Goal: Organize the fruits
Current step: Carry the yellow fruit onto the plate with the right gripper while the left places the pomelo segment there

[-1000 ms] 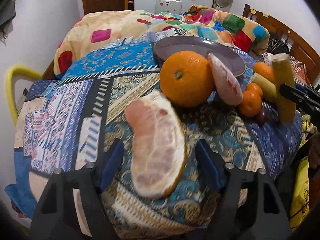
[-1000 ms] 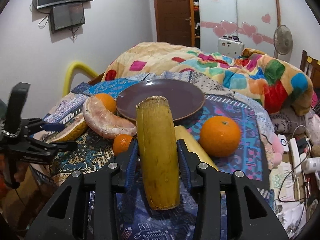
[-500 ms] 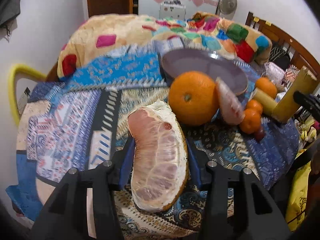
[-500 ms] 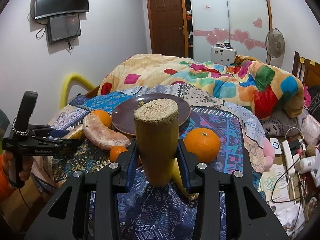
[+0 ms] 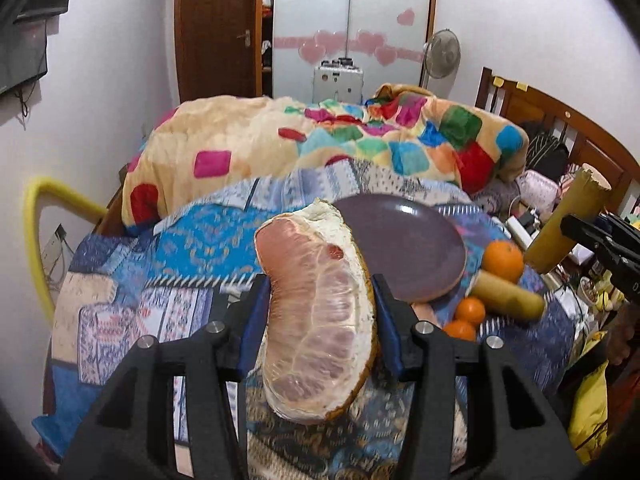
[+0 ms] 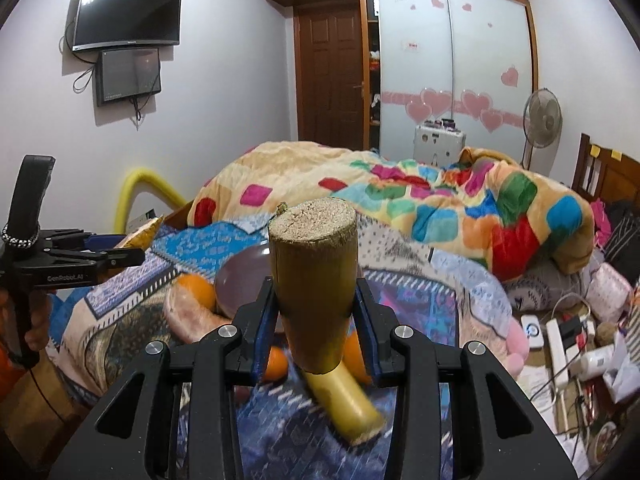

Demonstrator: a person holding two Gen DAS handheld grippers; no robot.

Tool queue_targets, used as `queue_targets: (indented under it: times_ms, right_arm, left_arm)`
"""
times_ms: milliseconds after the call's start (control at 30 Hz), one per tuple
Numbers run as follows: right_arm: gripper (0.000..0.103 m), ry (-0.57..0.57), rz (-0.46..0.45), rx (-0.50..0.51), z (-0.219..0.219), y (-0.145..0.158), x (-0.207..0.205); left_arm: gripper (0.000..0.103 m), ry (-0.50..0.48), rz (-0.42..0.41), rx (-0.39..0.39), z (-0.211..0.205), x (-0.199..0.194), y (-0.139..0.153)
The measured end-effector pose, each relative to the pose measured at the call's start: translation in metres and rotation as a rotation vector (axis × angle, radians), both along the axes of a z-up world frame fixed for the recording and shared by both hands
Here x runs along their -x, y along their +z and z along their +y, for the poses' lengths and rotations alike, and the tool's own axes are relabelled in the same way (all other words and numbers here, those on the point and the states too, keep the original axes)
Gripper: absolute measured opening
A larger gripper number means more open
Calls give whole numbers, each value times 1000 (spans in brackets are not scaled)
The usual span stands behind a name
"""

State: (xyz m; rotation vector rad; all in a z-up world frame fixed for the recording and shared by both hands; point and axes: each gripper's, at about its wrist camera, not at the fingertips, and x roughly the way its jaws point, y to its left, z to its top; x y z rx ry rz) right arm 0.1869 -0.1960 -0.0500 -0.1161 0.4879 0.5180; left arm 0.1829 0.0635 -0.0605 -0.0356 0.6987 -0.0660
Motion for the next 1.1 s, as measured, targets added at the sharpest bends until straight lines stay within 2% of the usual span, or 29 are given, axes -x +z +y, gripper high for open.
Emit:
queue_targets:
  times_ms: [233,467,667,867,1100]
  right_arm:
    - [34,12,-17,23,14,8,-21]
    - [34,22,3,56,28,0,-42]
    - [34,20,57,87,37,-14,-68]
    - [34,36,162,94,45,-30,-102]
    - [34,42,248,143,57,-46,-130]
  left_arm:
    - [49,-24,-23,-26,-14,-29,7]
    - [49,-43,-24,-33,-22,-61,4]
    - [49,-54,10,-27,-26,-92,-9]
    - [49,-88,68,-63,-32,-124,-29]
    - [49,-120,152,-29,-29,-153,-48]
